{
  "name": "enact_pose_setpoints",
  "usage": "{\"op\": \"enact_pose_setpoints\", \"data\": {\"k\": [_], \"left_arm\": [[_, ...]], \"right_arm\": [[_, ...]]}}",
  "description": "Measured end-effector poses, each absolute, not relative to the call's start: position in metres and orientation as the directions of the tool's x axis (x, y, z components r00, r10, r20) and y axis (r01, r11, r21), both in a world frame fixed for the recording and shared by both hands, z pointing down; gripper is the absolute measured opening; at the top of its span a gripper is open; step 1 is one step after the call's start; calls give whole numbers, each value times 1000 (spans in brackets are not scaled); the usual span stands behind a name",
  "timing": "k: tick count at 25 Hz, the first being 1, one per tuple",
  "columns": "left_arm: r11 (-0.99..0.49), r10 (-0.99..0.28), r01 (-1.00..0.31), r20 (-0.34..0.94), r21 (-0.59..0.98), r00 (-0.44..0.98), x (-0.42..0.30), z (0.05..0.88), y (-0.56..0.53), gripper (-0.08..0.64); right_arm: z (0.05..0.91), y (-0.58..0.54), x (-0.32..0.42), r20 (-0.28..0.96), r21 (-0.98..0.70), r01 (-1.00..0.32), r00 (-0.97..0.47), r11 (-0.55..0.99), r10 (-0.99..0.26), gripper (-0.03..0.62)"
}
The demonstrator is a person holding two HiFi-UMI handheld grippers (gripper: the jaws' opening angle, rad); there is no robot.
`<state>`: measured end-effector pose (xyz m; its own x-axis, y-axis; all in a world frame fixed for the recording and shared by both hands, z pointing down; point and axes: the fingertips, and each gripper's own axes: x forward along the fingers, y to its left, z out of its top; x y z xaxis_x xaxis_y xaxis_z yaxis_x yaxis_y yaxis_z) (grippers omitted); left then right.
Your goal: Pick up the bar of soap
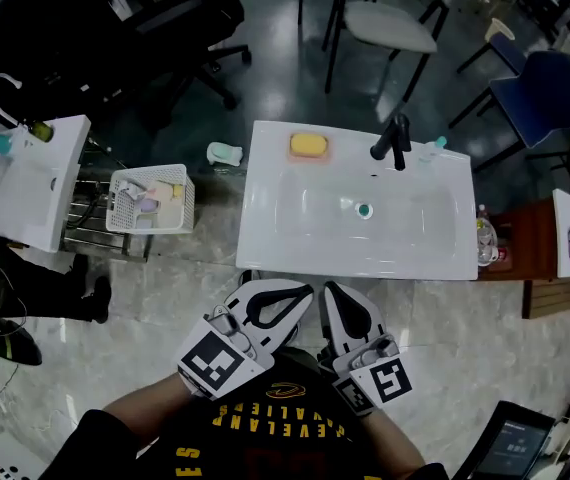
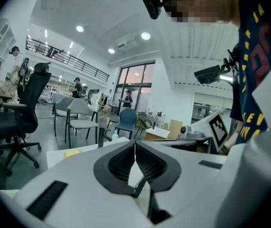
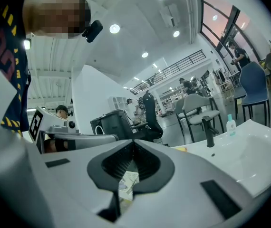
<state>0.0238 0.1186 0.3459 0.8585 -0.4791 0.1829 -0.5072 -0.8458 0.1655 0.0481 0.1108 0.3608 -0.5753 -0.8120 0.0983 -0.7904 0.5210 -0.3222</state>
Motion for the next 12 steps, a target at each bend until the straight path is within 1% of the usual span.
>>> {"op": "enact_pose_setpoints", "data": {"k": [5,12], "left_arm": [[-864,-442,-470,176,179,880,9,349,76,12],[-894,-400,-423,162,145,902,-14,341,8,14]], "right_arm": [[363,69,36,119,-315,-820,-534,479,-837,15],[358,5,22,136,-294,-864,-460,408,-877,15]]}}
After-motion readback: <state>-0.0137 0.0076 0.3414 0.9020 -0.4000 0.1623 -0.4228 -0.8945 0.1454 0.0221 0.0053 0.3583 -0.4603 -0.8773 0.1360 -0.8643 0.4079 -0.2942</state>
